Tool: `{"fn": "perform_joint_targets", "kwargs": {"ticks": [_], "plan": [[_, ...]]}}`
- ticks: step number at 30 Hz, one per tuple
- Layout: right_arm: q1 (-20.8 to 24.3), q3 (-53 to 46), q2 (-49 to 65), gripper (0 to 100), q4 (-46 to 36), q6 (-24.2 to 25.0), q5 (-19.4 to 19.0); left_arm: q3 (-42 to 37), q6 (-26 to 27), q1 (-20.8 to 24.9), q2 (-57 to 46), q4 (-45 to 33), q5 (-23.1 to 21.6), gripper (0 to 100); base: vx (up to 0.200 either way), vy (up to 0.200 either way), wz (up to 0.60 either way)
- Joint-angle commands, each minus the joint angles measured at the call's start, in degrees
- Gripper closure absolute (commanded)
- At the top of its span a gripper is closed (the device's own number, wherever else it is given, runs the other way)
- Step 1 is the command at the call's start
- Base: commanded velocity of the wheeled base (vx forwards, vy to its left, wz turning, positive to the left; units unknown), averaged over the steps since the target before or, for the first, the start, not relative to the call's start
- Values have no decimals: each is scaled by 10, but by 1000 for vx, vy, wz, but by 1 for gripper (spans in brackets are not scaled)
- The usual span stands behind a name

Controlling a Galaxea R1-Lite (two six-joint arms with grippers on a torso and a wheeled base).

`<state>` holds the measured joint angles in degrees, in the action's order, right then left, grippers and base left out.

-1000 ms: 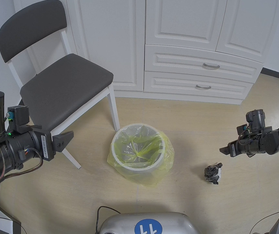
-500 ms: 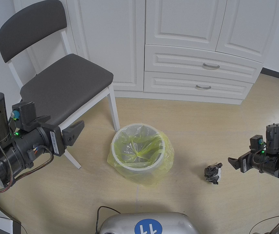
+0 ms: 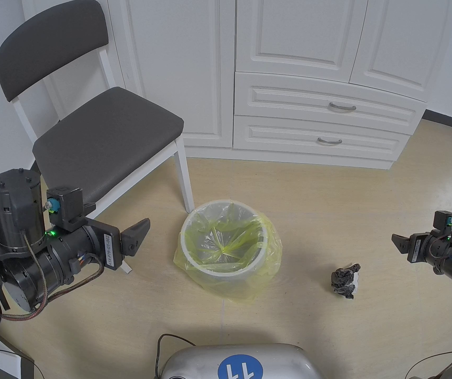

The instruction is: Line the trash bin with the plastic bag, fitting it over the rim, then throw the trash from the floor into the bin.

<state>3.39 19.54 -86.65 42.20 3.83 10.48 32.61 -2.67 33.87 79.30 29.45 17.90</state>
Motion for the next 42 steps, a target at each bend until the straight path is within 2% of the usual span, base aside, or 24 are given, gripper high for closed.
{"fn": "perform_joint_targets", "kwargs": {"ticks": [1,13,14,17,20,22,27,30,34,38,42], "plan": [[-2,-13,33,0,3,-9,5,-15,1,9,22,17,-1,0,0,0,0],[57,-47,135,0,3,-64,5,-27,4,15,31,32,1,0,0,0,0],[72,-42,161,0,3,-93,12,-29,8,16,45,44,1,0,0,0,0],[87,-35,168,0,3,-127,24,-34,9,16,63,70,0,0,0,0,0],[112,-24,155,0,3,-136,33,-43,11,16,79,96,1,0,0,0,0],[131,-10,136,0,3,-134,40,-48,11,16,82,112,0,0,0,0,0],[147,17,84,0,4,-133,56,-56,11,23,67,125,-3,0,0,0,0],[155,43,37,0,3,-121,71,-62,11,14,24,124,-36,0,0,0,0],[160,85,-19,0,-4,-69,74,-69,32,-6,-27,118,-84,0,0,0,0],[152,138,-119,0,-6,-25,71,-82,50,-8,-52,119,-101,0,0,0,0],[127,199,-215,0,-49,-23,72,-81,54,-12,-56,121,-101,0,0,0,0]]}}
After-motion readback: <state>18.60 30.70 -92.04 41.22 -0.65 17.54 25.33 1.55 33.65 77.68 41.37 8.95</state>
